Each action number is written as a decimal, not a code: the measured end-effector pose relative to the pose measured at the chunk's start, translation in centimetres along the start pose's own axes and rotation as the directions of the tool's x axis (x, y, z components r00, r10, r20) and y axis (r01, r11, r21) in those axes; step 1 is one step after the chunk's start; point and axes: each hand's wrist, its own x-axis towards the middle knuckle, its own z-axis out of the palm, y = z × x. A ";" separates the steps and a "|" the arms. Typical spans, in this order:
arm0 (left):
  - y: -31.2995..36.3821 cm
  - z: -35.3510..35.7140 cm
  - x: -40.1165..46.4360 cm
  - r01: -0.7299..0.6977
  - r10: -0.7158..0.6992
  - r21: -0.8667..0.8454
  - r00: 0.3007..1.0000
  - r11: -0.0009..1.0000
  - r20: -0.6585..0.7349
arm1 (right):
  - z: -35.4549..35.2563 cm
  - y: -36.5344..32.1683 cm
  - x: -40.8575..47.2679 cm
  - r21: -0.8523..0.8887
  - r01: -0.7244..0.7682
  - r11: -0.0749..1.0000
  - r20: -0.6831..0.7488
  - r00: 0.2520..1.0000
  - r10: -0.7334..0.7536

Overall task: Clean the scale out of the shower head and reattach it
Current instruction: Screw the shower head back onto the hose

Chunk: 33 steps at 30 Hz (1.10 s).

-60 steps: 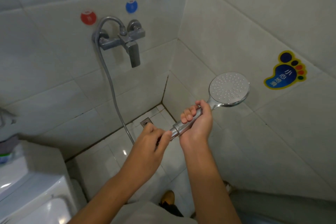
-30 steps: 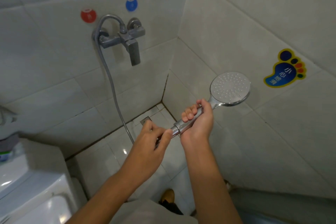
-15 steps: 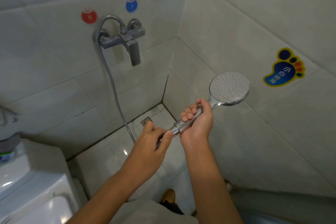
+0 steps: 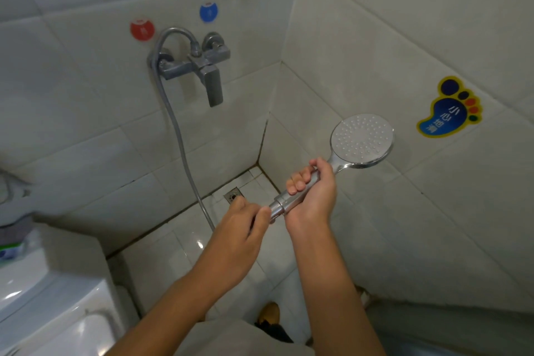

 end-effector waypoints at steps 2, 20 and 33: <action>-0.1 0.0 0.1 -0.018 0.018 0.033 1.000 0.999 -0.014 | -0.1 -0.1 0.0 -0.008 0.001 1.000 -0.004 1.000 -0.001; 0.8 -1.8 1.4 0.367 -0.153 -0.383 0.860 0.848 0.486 | -0.7 -0.7 0.9 -0.008 -0.198 0.980 0.247 0.949 0.194; 1.7 2.1 1.3 0.181 -0.137 -0.332 0.979 0.926 0.152 | -1.2 -2.3 1.3 -0.126 -0.153 0.980 0.156 0.973 0.172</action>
